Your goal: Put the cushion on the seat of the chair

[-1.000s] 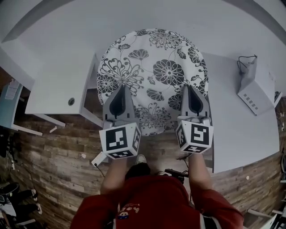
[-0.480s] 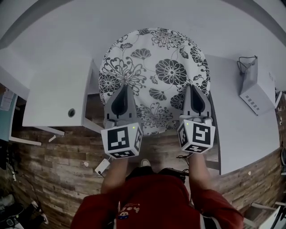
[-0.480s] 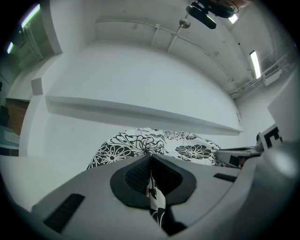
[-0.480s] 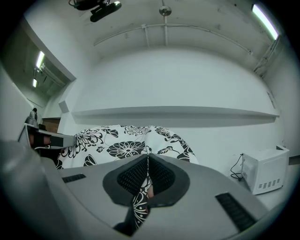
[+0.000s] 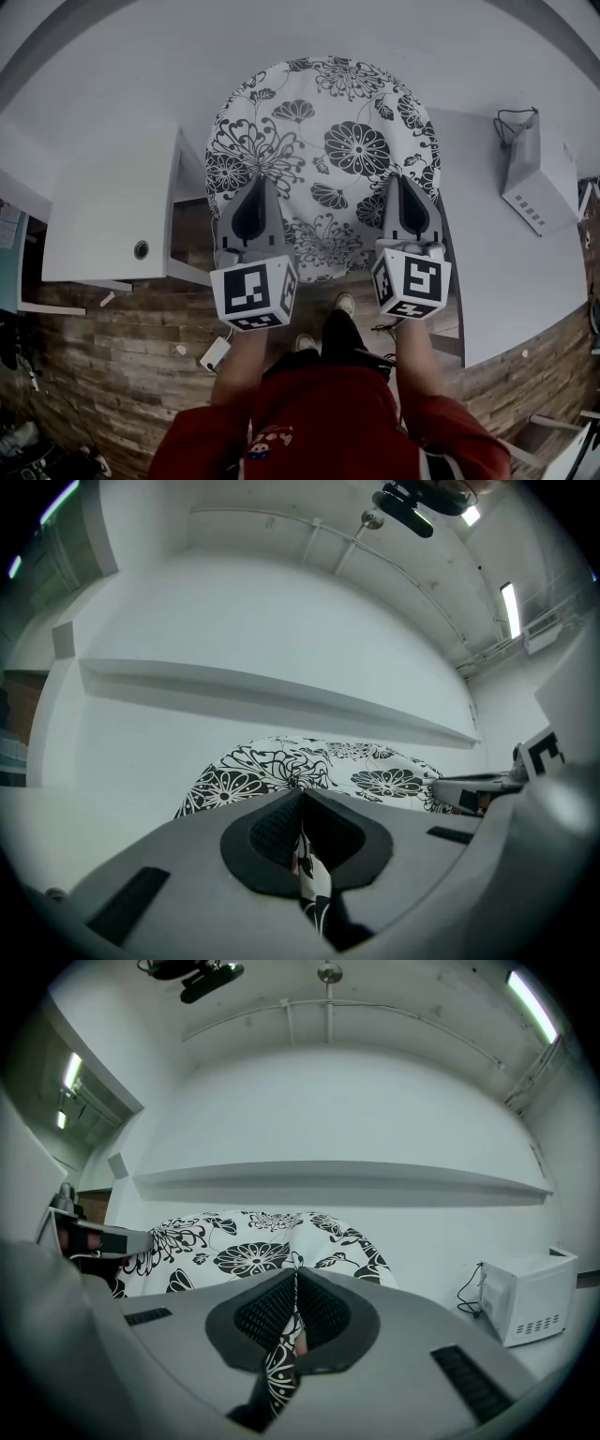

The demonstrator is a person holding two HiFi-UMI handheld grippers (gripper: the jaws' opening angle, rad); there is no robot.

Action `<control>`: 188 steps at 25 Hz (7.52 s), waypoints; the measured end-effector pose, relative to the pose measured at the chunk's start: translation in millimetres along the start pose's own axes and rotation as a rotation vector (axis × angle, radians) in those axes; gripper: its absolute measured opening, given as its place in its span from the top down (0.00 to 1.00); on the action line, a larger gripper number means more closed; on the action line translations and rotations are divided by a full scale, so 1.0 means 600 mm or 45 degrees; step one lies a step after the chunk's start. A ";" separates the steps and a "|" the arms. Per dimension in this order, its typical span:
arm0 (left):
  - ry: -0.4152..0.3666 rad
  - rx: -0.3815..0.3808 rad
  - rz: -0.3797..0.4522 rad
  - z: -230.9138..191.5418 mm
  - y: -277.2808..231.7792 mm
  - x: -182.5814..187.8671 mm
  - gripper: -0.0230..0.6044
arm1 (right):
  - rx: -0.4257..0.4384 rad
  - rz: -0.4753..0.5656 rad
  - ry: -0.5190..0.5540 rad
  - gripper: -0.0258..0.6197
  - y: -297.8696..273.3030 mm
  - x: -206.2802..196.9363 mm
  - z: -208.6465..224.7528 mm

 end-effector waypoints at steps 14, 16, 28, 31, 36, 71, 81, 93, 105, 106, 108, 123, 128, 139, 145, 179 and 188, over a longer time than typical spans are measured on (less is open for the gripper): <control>-0.033 0.022 0.035 0.005 0.006 0.000 0.92 | 0.028 0.028 0.027 0.92 0.001 -0.008 0.002; -0.041 0.016 0.040 0.004 0.005 -0.002 0.92 | 0.022 0.038 0.023 0.92 0.002 -0.010 0.001; -0.048 0.026 -0.040 0.005 0.003 0.008 0.92 | 0.027 -0.014 -0.020 0.91 0.004 0.008 0.003; -0.042 0.052 -0.076 0.008 0.003 0.013 0.92 | 0.050 -0.049 -0.031 0.91 0.002 0.014 0.007; -0.013 0.076 -0.151 0.010 0.007 0.023 0.92 | 0.073 -0.120 -0.028 0.91 0.000 0.036 0.010; -0.155 0.024 -0.125 0.013 0.012 0.021 0.92 | 0.015 -0.107 -0.054 0.91 -0.001 0.007 0.008; -0.136 0.025 -0.216 0.011 0.002 0.027 0.92 | 0.022 -0.233 -0.010 0.92 -0.006 0.020 0.006; -0.098 -0.026 -0.278 0.004 -0.002 0.035 0.92 | -0.025 -0.315 0.001 0.92 -0.005 0.043 -0.002; -0.173 0.026 -0.262 0.014 0.005 0.040 0.92 | 0.022 -0.262 -0.051 0.92 -0.005 0.026 0.009; -0.182 0.021 -0.265 0.012 0.004 0.039 0.92 | 0.021 -0.264 -0.051 0.91 -0.006 0.028 0.008; -0.206 0.015 -0.270 0.008 0.003 0.039 0.92 | 0.018 -0.265 -0.049 0.91 -0.005 0.033 0.004; -0.206 0.047 -0.287 0.004 -0.022 0.002 0.92 | 0.001 -0.303 -0.021 0.91 -0.019 0.000 0.005; -0.195 0.065 -0.303 0.003 -0.027 -0.008 0.92 | -0.019 -0.321 -0.017 0.91 -0.025 -0.006 0.007; -0.259 0.045 -0.307 0.001 -0.036 -0.022 0.92 | -0.064 -0.339 0.007 0.91 -0.027 -0.018 0.016; -0.273 0.051 -0.308 0.001 -0.034 -0.023 0.91 | -0.088 -0.295 -0.013 0.78 -0.021 -0.013 0.015; -0.199 -0.024 0.053 0.023 0.163 0.271 0.76 | -0.014 0.055 0.052 0.77 0.135 0.290 -0.078; -0.149 -0.036 0.325 0.028 0.301 0.438 0.76 | 0.000 0.309 0.140 0.77 0.254 0.462 -0.126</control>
Point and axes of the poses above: the fingertips, and each gripper's own axes: y backward along the fingers, z to its right, x out of its top, the point moved 6 cm from there along y, backward along the fingers, and after that the axes turned 15 degrees about x, right-handed, at the moved point
